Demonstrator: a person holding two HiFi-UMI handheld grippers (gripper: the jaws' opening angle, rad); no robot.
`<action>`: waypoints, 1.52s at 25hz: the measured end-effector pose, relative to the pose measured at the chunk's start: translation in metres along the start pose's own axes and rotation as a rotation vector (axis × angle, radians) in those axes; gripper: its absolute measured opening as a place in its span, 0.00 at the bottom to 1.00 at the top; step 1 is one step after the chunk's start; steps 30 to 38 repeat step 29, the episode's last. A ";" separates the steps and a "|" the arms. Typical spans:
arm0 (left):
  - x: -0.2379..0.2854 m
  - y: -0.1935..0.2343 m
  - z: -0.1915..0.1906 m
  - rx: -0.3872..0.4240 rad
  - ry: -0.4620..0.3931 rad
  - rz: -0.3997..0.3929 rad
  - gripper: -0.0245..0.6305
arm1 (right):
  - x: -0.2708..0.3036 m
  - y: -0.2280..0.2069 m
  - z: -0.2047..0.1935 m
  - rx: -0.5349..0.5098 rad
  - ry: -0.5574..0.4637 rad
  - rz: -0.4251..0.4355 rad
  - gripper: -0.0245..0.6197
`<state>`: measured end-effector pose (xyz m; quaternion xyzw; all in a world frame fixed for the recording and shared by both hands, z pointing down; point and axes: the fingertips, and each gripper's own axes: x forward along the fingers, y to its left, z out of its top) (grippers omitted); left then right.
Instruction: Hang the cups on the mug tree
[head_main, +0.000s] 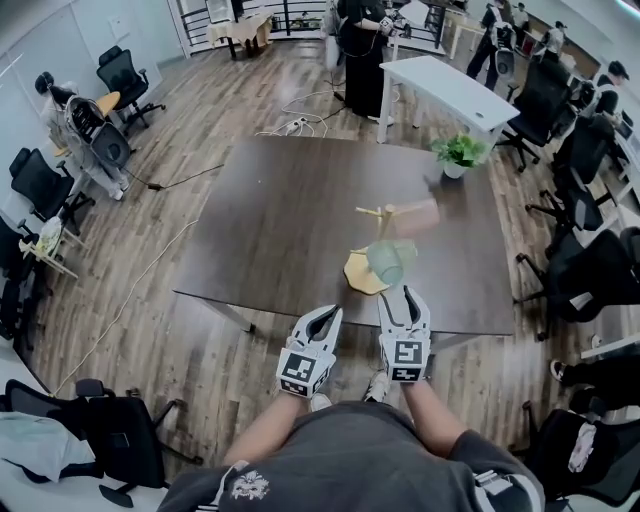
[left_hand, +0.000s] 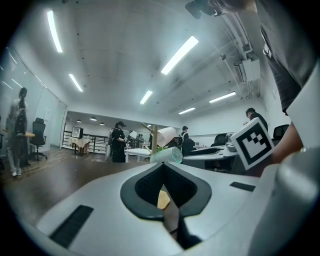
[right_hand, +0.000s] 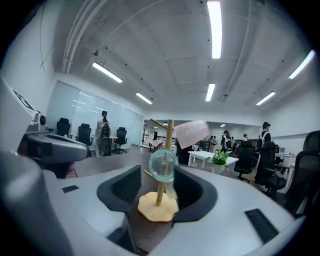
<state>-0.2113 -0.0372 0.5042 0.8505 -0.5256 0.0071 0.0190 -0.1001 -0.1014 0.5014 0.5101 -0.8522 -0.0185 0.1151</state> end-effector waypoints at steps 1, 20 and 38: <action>-0.003 0.000 0.000 0.002 0.003 -0.005 0.05 | -0.009 0.006 0.004 0.003 -0.017 0.011 0.27; -0.027 -0.023 0.008 -0.008 -0.035 -0.110 0.05 | -0.071 0.043 0.018 -0.027 -0.079 -0.013 0.08; -0.039 -0.029 0.011 -0.003 -0.049 -0.113 0.05 | -0.080 0.053 0.014 -0.014 -0.073 -0.005 0.08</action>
